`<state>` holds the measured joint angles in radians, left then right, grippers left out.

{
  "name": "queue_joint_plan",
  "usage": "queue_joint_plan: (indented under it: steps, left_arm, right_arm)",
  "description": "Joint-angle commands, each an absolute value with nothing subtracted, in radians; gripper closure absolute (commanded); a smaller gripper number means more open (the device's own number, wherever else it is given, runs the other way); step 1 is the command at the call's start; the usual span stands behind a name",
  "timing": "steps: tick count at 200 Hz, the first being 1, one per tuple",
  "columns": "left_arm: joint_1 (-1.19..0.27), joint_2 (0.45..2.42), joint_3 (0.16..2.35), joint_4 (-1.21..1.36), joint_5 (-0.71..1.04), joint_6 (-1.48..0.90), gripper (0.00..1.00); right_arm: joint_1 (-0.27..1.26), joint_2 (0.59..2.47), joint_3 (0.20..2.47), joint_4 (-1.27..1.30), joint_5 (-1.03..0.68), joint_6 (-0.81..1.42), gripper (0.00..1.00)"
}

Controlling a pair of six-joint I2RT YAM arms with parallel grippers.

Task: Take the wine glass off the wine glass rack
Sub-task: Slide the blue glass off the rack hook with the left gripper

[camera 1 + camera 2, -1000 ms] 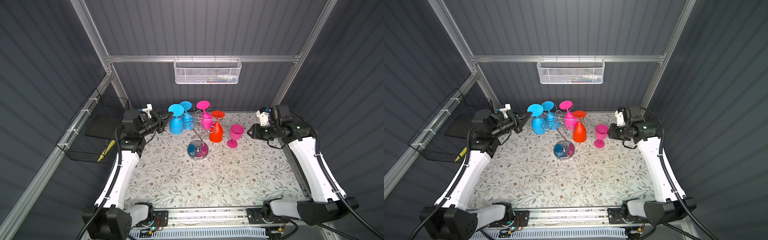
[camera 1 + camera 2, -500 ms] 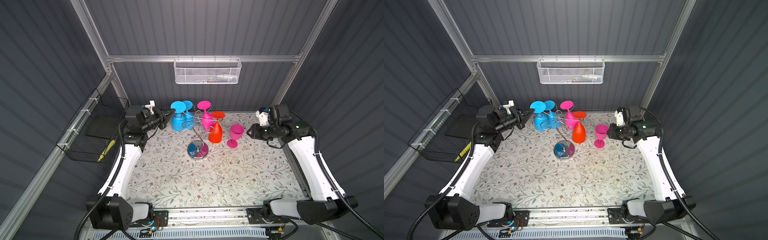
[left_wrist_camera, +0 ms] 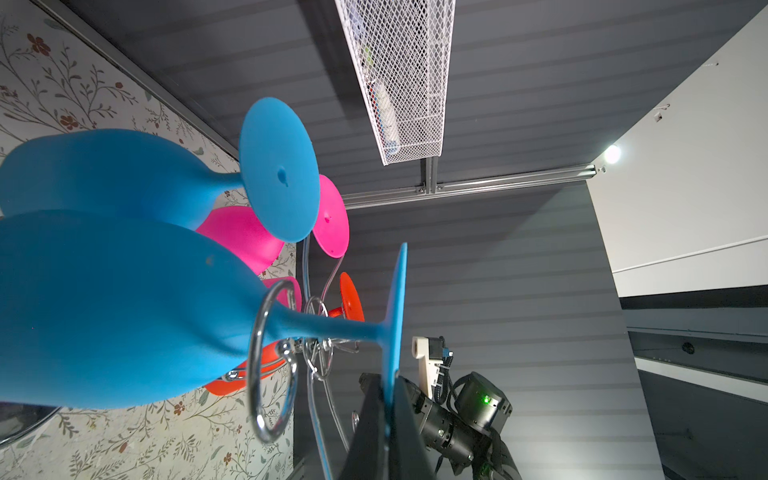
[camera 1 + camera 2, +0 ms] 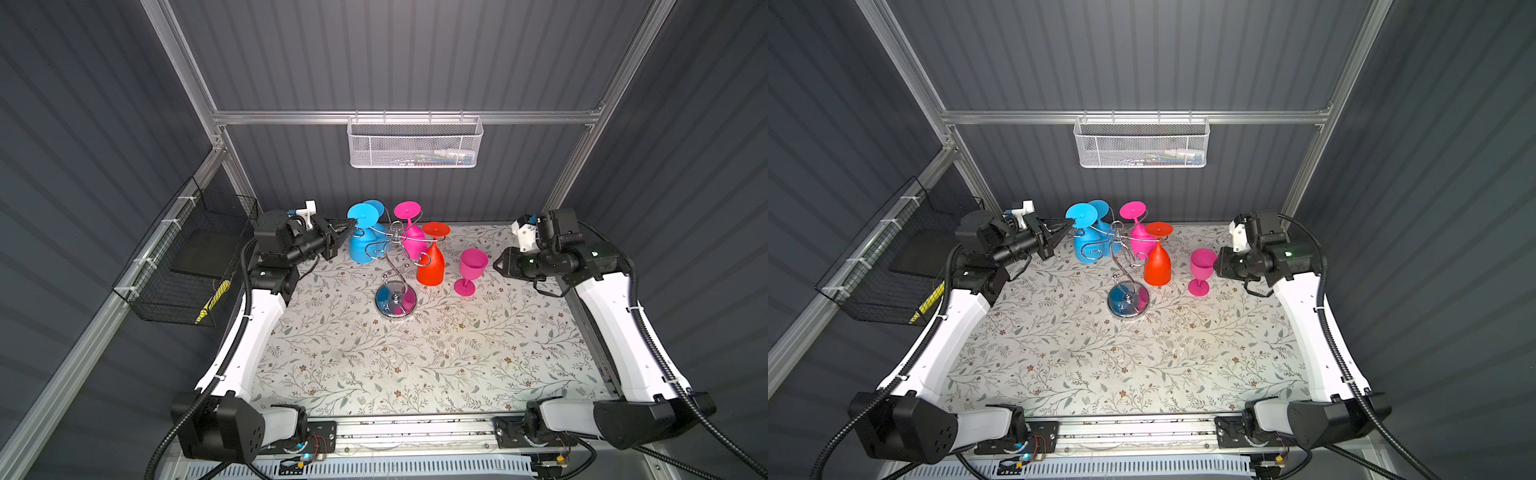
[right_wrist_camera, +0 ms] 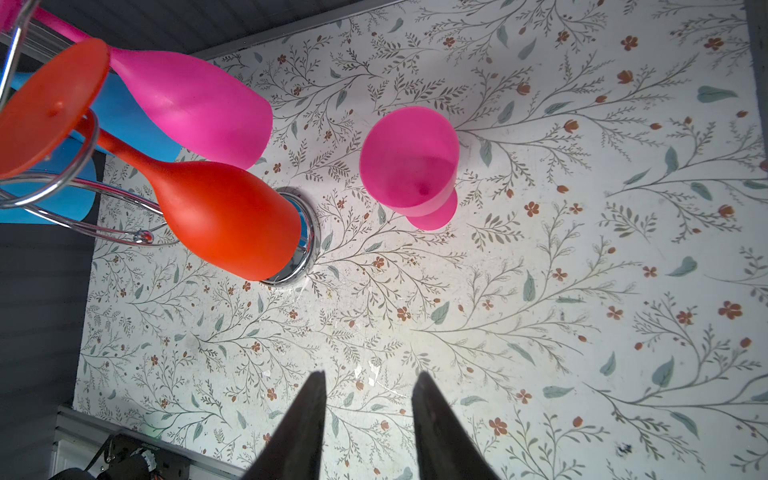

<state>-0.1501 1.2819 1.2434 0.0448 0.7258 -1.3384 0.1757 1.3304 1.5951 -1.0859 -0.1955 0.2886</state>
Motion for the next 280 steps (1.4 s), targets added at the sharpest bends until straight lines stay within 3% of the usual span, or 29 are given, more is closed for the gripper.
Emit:
queue_joint_plan:
  steps: [1,280]
  left_arm:
    - [-0.157,1.231,1.222,0.051,0.749,-1.336,1.0]
    - [-0.213,1.054,1.092,-0.025,0.687,-1.368,1.0]
  right_arm:
    - [0.17,1.319,1.604,-1.106,-0.204,0.298,0.62]
    - [0.171,1.304,1.631,-1.115,-0.224,0.286,0.62]
